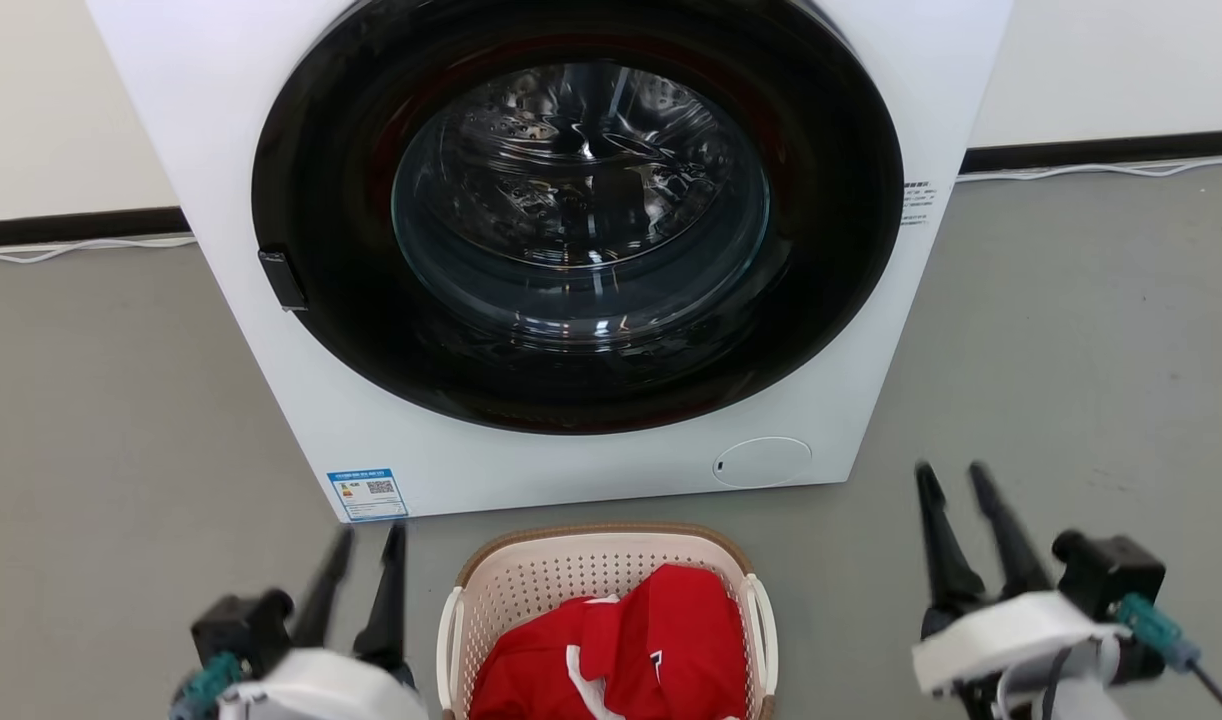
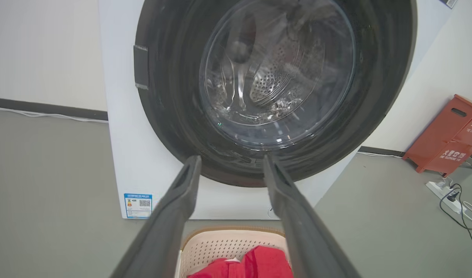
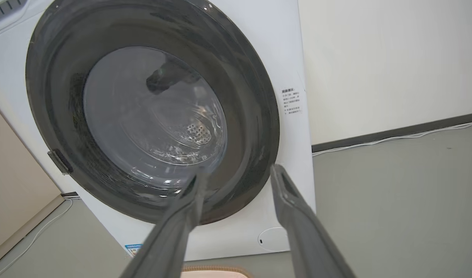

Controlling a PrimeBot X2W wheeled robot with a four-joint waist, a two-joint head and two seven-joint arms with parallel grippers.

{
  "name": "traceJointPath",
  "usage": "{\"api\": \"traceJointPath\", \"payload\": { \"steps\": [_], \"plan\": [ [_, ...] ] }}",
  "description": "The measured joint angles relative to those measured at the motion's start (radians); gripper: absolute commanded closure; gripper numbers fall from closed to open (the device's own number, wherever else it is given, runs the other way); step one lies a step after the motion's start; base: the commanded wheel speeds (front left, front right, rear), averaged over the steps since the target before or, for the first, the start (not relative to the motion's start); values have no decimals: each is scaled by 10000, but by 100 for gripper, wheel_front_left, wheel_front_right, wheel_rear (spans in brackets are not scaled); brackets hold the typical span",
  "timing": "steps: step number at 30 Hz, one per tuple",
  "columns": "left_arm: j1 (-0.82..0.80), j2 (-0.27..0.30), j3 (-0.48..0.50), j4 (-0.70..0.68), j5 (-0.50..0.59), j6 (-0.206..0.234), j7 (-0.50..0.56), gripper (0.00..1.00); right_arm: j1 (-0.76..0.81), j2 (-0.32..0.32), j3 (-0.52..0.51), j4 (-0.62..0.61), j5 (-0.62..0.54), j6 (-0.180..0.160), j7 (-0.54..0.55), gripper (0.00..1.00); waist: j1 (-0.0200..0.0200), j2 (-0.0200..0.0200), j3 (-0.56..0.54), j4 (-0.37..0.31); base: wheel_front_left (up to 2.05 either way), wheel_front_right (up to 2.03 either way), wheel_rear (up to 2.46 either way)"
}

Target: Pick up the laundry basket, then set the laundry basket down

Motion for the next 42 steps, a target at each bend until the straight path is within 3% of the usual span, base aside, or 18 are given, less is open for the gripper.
{"api": "traceJointPath", "payload": {
  "steps": [7,42],
  "plan": [
    [537,-119,-21,685,-238,10,100,100,615,48,13,608,217,0,104,100,1,0,0,4,0,0,0],
    [511,-157,368,397,-3820,8,1149,100,601,54,-343,188,4057,0,1103,100,2,0,25,73,0,0,0]
  ]
}}
